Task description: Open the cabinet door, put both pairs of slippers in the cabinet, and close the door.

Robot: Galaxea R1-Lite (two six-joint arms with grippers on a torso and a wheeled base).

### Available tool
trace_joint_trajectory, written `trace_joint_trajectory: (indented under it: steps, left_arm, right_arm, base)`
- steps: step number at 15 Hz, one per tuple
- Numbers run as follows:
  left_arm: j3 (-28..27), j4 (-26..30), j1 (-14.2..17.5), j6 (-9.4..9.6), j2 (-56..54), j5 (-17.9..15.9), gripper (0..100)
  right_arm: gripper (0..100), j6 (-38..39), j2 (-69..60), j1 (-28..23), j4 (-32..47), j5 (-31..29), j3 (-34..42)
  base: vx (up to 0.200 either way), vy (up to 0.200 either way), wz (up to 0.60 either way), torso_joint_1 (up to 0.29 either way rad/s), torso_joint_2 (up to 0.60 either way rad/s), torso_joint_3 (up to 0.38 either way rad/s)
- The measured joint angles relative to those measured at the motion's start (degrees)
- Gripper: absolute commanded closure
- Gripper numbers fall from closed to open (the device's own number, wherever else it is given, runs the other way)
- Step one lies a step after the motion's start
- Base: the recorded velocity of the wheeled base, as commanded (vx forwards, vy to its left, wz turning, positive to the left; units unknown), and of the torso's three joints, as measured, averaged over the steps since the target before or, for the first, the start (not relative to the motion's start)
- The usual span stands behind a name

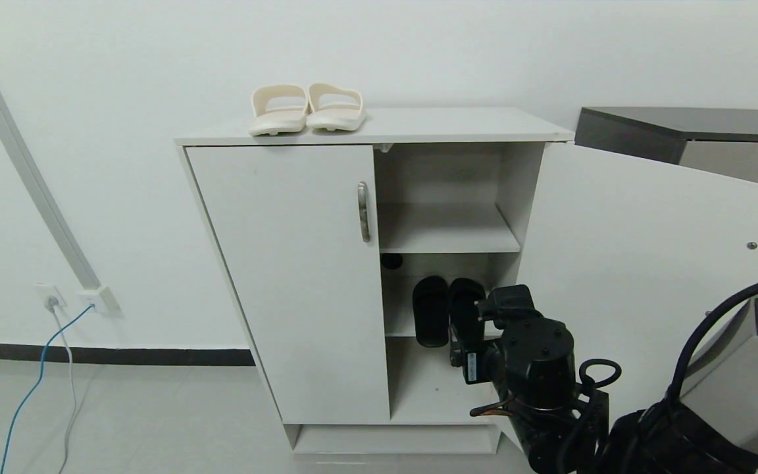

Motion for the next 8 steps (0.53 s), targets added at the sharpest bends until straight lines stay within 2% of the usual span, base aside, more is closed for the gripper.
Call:
trace_joint_trajectory:
  steps: [8]
  left_arm:
    - [0.0, 0.0, 0.0, 0.0, 0.0, 0.1, 100]
  right_arm:
    - [0, -1.0, -0.1, -0.3, -1.4, 0.0, 0.6]
  base:
    - [0.0, 0.2, 0.0, 0.004, 0.0, 0.005]
